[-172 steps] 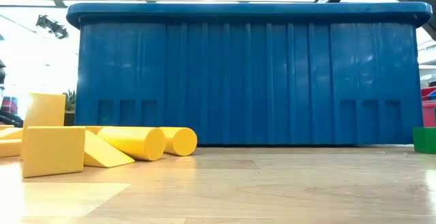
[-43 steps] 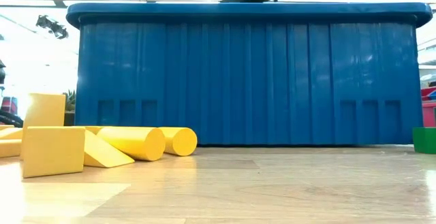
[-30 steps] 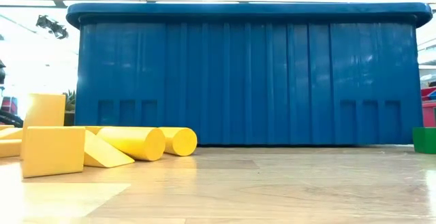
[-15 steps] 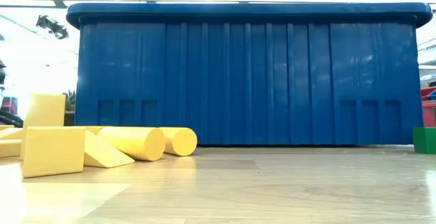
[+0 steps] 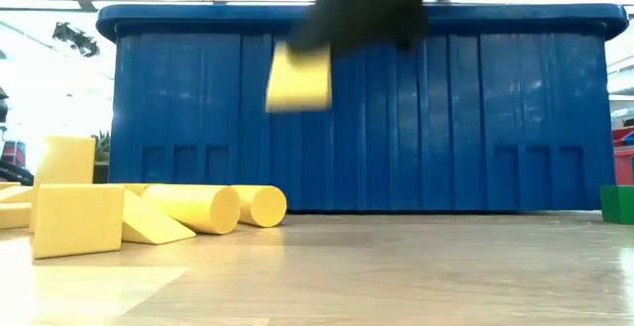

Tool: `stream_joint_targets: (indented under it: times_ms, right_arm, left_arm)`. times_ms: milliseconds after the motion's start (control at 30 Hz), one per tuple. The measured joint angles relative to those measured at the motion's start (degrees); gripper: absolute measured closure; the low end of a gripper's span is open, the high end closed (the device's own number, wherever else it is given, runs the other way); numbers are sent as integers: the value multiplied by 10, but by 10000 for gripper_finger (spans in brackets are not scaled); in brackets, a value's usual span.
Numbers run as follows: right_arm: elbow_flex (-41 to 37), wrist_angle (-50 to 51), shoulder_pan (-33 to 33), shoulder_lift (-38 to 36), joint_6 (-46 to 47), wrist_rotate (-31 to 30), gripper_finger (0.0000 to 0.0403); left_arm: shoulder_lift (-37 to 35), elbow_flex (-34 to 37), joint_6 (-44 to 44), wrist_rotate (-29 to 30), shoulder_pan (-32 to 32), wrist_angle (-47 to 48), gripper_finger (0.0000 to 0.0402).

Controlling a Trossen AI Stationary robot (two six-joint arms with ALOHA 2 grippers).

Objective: Sort blocks
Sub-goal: Remove the yellow block from the blue bin

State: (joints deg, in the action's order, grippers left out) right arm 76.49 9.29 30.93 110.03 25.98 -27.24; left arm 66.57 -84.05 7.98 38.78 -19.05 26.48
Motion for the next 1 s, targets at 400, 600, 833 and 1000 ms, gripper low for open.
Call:
stream_joint_targets:
  times_ms: [400, 600, 833, 1000]
  right_arm:
    - [0, -72, -25, 107, 76, -18, 402]
    - [0, -55, -37, 95, 85, 26, 364]
    - [0, 37, -26, -39, 35, 65, 300]
    - [0, 56, -5, -152, -35, 62, 292]
  left_arm:
    - [0, 0, 0, 0, 0, 0, 199]
    - [0, 0, 0, 0, 0, 0, 199]
    - [0, 0, 0, 0, 0, 0, 199]
    - [0, 0, 0, 0, 0, 0, 199]
